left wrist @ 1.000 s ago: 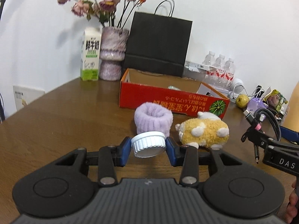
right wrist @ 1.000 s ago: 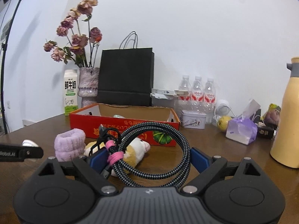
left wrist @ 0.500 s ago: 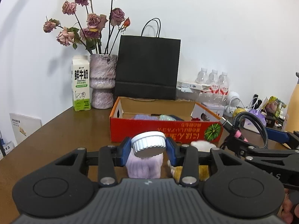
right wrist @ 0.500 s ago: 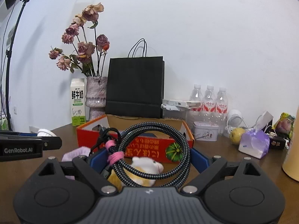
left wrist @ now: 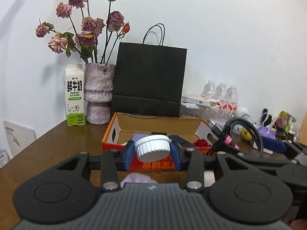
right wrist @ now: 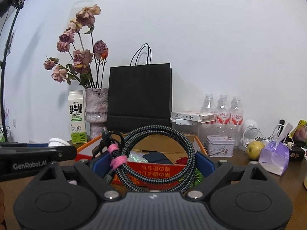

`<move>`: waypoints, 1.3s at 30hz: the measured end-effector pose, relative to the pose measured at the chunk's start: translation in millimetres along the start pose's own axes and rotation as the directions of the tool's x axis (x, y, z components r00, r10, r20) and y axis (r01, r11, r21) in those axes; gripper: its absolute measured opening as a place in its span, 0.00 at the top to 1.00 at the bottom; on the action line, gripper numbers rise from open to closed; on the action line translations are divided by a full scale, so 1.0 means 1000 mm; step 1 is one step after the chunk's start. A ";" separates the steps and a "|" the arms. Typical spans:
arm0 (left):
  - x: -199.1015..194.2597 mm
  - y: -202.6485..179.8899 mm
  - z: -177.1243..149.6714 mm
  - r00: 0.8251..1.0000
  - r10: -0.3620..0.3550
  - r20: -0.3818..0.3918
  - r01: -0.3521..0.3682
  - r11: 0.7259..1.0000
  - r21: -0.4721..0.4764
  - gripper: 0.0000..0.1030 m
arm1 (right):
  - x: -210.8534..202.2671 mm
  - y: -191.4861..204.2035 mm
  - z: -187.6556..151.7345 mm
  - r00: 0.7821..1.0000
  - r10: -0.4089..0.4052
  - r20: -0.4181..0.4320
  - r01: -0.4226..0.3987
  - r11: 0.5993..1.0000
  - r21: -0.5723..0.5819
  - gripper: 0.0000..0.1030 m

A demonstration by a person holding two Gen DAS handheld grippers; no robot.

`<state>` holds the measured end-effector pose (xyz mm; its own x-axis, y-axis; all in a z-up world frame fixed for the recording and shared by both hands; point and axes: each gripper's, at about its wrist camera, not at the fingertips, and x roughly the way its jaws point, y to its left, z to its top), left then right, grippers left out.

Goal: Organize objects
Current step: 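Carry the lavender cuff and coiled cable with both tools over the red box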

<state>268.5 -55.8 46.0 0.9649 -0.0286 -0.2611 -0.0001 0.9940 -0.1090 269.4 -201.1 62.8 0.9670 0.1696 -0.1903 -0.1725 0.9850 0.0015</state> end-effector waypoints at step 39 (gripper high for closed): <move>0.130 0.022 0.053 1.000 0.016 0.003 -0.015 0.996 -0.086 0.61 | 0.137 -0.015 0.046 0.998 0.051 -0.032 -0.051 0.999 0.005 0.10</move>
<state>408.2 -32.0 60.8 0.9656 -0.0127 -0.2597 -0.0375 0.9816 -0.1875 412.8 -191.6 81.9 0.9504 0.2189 -0.2209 -0.2209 0.9752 0.0157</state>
